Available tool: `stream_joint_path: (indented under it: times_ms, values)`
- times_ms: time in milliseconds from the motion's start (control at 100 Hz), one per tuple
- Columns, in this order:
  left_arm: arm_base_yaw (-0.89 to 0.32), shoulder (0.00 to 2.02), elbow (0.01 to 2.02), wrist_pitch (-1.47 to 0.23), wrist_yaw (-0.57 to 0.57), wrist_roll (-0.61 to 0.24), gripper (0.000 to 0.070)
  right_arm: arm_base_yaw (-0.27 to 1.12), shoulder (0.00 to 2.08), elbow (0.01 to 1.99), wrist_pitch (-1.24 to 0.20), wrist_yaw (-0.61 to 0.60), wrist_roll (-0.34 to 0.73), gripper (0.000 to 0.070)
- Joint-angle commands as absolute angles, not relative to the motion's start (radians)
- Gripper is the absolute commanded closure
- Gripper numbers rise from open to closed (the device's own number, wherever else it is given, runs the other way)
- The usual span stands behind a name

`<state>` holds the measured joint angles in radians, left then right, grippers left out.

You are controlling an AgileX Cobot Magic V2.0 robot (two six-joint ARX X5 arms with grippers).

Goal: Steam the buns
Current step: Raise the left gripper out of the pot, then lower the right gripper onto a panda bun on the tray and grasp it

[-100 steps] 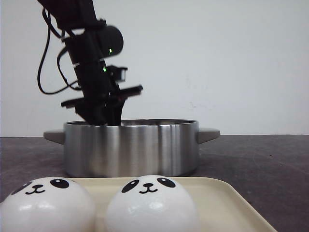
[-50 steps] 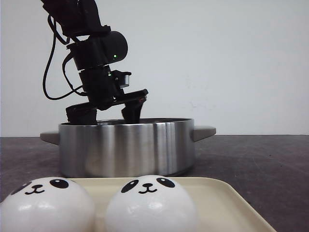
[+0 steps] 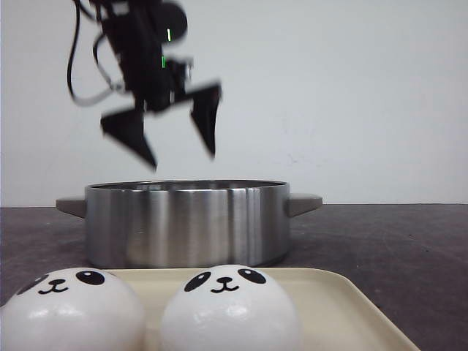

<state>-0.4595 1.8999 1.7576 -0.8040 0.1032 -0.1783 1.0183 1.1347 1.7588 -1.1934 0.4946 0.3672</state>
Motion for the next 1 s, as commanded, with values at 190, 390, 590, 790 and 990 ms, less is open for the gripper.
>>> stream_joint_path:
  times_ms: [190, 390, 590, 790, 990]
  values:
    - [-0.499, 1.594, 1.8, -0.728, 0.096, -0.253, 0.0064, 0.977, 1.156, 1.582, -1.128, 0.397, 0.429, 0.0699]
    - [-0.519, 1.404, 1.8, -0.776, 0.093, -0.244, 0.0063, 0.956, 1.156, 1.313, -0.955, 0.174, 0.521, 0.0699]
    - [-0.518, 1.258, 1.8, -0.886, 0.068, -0.199, 0.0063, 0.961, 1.203, 1.13, -0.86, -0.044, 0.64, 0.0594]
    - [-0.518, 1.144, 1.799, -0.986, 0.042, -0.173, 0.0063, 1.026, 1.298, 1.1, -0.863, -0.08, 0.654, 0.0143]
    - [-0.519, 1.059, 1.799, -0.999, 0.044, -0.189, 0.0063, 1.087, 1.407, 1.1, -0.87, -0.09, 0.691, 0.0144]
